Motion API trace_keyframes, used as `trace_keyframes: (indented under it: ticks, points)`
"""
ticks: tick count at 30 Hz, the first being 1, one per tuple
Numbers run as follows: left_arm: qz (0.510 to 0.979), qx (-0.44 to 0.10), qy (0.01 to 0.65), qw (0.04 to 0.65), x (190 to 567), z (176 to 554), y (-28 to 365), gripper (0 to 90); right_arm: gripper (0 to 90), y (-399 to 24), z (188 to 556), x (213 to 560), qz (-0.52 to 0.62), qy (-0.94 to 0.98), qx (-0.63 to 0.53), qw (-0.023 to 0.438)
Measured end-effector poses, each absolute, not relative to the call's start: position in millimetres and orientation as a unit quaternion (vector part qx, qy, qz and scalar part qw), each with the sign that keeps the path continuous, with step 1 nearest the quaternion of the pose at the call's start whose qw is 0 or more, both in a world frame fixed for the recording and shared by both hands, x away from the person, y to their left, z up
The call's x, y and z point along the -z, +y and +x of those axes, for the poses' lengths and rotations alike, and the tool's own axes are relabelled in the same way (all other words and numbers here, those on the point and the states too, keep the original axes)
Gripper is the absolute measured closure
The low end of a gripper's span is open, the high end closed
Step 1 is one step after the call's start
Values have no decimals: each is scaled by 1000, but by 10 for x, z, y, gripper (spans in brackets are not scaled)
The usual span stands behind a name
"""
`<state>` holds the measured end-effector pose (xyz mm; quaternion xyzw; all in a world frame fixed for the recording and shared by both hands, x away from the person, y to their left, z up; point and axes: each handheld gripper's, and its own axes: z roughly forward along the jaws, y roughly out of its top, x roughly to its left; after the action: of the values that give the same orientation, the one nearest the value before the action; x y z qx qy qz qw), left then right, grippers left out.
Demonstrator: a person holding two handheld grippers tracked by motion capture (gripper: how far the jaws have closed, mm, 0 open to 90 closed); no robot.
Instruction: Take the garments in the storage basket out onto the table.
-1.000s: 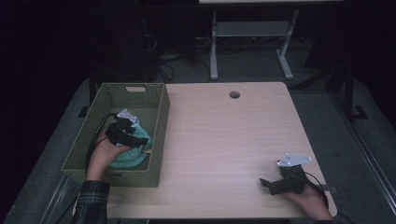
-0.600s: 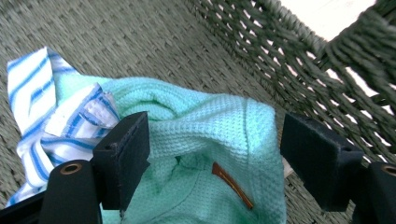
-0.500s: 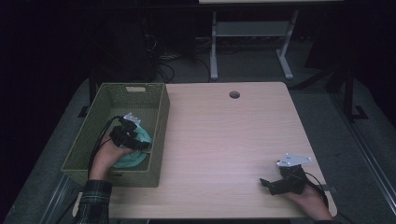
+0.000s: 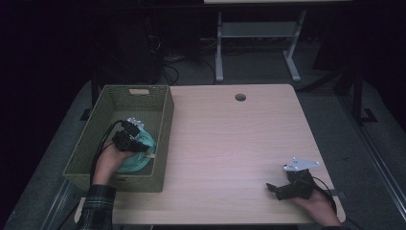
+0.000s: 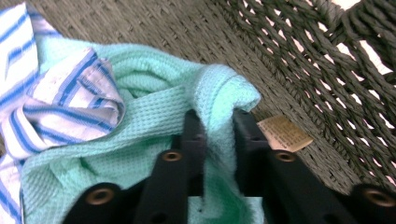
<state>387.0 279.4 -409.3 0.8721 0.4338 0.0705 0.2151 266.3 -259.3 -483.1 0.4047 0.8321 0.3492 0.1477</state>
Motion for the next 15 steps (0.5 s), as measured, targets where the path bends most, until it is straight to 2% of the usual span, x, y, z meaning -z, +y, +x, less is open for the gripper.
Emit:
trace_keyframes:
  ticks: [6, 15]
  points:
    - [867, -68, 440, 222, 4051, 3864, 2830, 835, 0, -2593, 2663, 4831, 405, 832, -349, 148]
    - [840, -86, 448, 295, 3877, 3812, 2966, 835, 0, -2593, 2663, 4831, 405, 832, -349, 148]
